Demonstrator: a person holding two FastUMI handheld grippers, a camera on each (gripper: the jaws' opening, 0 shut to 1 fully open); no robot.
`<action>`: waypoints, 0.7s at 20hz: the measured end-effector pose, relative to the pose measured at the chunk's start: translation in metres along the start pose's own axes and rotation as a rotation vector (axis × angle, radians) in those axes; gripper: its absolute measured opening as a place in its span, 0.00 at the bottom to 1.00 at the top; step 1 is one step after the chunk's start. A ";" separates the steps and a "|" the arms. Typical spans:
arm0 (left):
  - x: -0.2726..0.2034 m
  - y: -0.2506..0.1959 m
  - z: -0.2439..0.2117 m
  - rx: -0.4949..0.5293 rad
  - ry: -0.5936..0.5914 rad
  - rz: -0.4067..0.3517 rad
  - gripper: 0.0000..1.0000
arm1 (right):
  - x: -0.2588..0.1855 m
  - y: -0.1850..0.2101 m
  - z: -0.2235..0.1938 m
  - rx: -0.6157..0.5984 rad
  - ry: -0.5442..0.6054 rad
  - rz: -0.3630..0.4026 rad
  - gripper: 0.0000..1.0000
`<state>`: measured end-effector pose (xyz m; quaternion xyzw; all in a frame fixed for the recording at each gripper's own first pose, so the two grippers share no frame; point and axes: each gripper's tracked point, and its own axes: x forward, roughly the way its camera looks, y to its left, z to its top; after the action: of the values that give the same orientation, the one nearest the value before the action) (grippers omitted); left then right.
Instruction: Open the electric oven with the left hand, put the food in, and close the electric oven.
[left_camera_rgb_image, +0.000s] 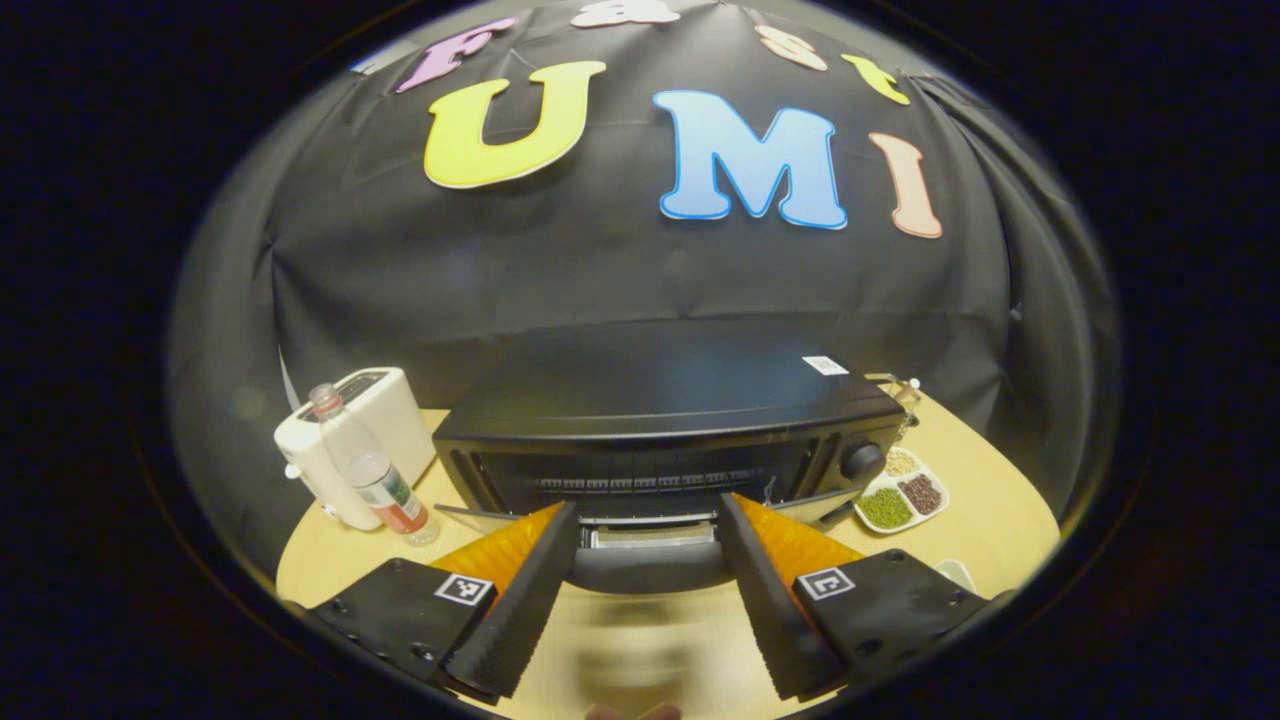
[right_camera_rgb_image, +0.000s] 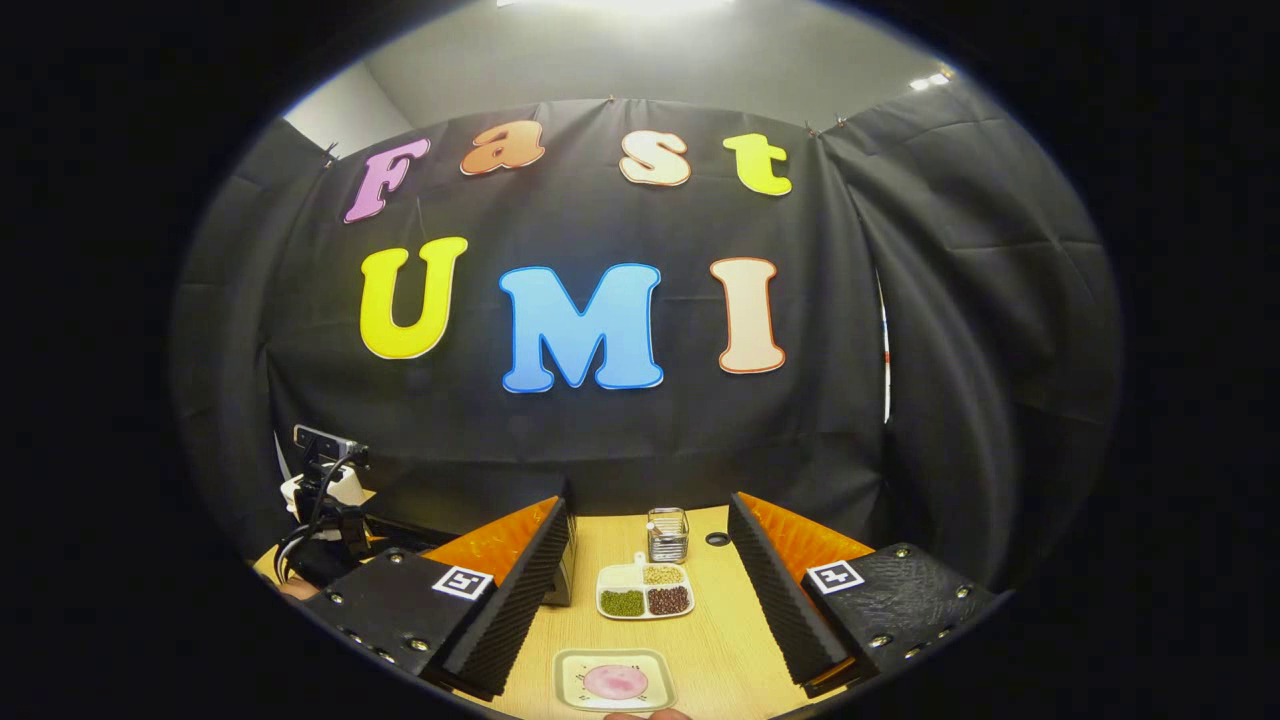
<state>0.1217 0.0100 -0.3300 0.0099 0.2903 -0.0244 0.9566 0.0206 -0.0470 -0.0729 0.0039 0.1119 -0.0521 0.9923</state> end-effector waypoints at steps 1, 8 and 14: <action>-0.005 -0.001 -0.005 -0.009 0.007 -0.002 0.95 | -0.001 0.000 0.000 -0.002 0.001 0.001 0.99; -0.028 -0.004 -0.054 0.001 0.071 -0.003 0.98 | -0.005 0.005 -0.008 0.006 0.024 0.014 0.99; -0.035 -0.006 -0.105 0.017 0.160 -0.007 0.98 | -0.014 0.008 -0.013 0.017 0.041 0.027 0.99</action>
<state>0.0341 0.0091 -0.3975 0.0187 0.3658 -0.0294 0.9301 0.0051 -0.0374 -0.0828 0.0149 0.1320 -0.0397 0.9903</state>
